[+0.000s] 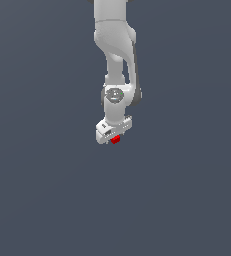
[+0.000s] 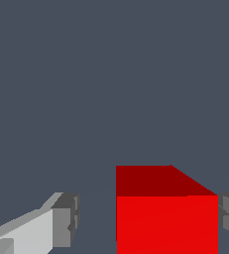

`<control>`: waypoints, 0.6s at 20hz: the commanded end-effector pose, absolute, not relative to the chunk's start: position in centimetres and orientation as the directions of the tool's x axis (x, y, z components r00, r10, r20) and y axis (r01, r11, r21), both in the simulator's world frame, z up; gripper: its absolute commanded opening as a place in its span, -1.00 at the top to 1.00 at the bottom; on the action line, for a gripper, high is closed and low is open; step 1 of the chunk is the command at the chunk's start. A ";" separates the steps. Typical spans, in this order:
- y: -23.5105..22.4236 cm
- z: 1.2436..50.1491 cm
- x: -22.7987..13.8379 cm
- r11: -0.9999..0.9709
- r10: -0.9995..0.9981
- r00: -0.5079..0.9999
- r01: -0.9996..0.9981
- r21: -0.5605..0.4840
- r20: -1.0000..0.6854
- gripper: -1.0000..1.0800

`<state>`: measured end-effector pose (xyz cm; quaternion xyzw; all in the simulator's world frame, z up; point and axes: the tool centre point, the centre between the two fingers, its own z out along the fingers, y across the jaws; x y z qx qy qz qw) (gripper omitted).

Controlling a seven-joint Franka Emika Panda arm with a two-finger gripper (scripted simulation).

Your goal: Lift up the red cube by 0.2 meters.

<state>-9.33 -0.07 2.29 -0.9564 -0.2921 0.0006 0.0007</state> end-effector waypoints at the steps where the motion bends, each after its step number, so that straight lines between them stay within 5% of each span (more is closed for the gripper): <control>1: -0.2 1.9 -9.5 -0.820 0.573 0.820 0.573 -0.001 0.001 -0.92; 9: -0.2 2.0 -9.3 -0.823 0.568 0.823 0.568 0.000 0.000 -0.92; 10: -0.2 2.0 -9.3 -0.823 0.568 0.823 0.568 0.000 0.000 1.00; 12: -0.2 2.0 -9.3 -0.823 0.568 0.823 0.568 0.000 0.000 1.00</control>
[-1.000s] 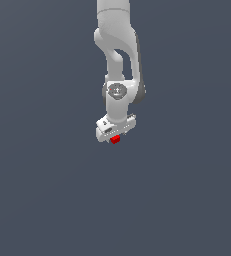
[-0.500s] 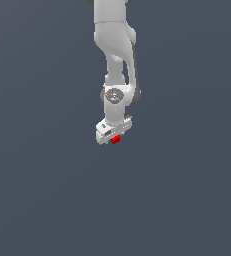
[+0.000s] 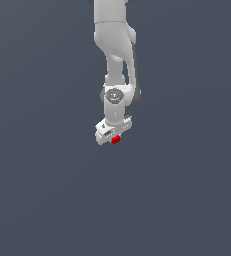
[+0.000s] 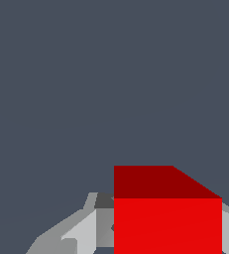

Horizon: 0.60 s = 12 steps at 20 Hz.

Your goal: Lift up the red cube by 0.2 meters.

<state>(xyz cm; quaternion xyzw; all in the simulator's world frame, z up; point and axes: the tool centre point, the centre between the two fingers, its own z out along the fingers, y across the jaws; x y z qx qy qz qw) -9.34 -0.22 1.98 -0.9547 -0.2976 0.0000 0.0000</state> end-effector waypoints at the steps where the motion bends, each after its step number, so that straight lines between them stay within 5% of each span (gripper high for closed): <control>1: -0.2 2.0 -9.3 -0.823 0.568 0.823 0.568 0.000 0.000 1.00; 12: -0.2 2.4 -9.4 -0.823 0.568 0.823 0.568 0.000 0.000 1.00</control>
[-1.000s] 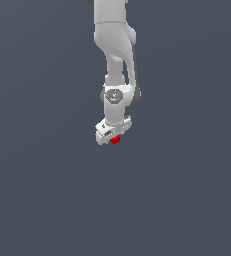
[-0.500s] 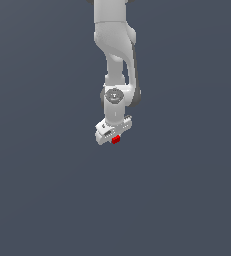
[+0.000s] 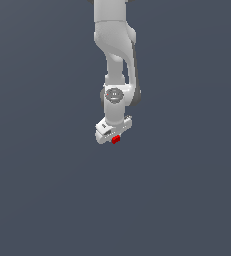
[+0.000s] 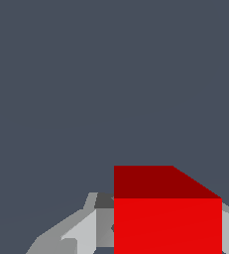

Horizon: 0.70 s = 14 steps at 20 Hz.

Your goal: Lift up the red cube by 0.2 meters.

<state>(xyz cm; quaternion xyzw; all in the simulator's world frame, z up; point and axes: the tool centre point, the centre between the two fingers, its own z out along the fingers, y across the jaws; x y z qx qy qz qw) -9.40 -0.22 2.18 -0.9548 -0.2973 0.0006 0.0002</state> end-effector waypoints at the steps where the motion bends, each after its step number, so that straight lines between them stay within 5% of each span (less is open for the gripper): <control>1: -0.2 2.6 -9.4 -0.823 0.568 0.823 0.568 0.000 0.000 1.00; 14: -0.2 10.3 -9.6 -0.823 0.569 0.823 0.569 0.000 -0.001 1.00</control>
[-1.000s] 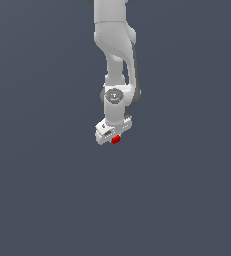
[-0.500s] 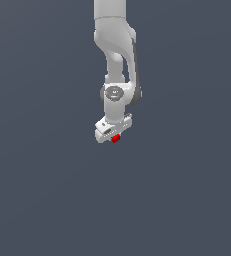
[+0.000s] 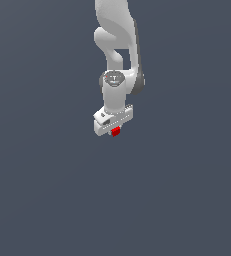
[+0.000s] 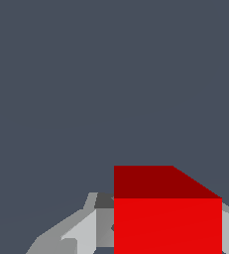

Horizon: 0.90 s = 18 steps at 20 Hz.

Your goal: Lift up the red cube by 0.2 meters.

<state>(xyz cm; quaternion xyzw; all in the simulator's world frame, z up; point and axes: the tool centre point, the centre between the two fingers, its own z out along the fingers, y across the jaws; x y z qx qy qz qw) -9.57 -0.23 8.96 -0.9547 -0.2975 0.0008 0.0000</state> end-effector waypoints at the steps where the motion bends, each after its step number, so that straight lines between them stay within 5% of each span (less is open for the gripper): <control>1: -0.2 11.3 -9.6 -0.823 0.569 0.823 0.569 0.000 -0.001 1.00; 18: -0.2 22.4 -9.5 -0.823 0.568 0.823 0.568 -0.001 0.000 1.00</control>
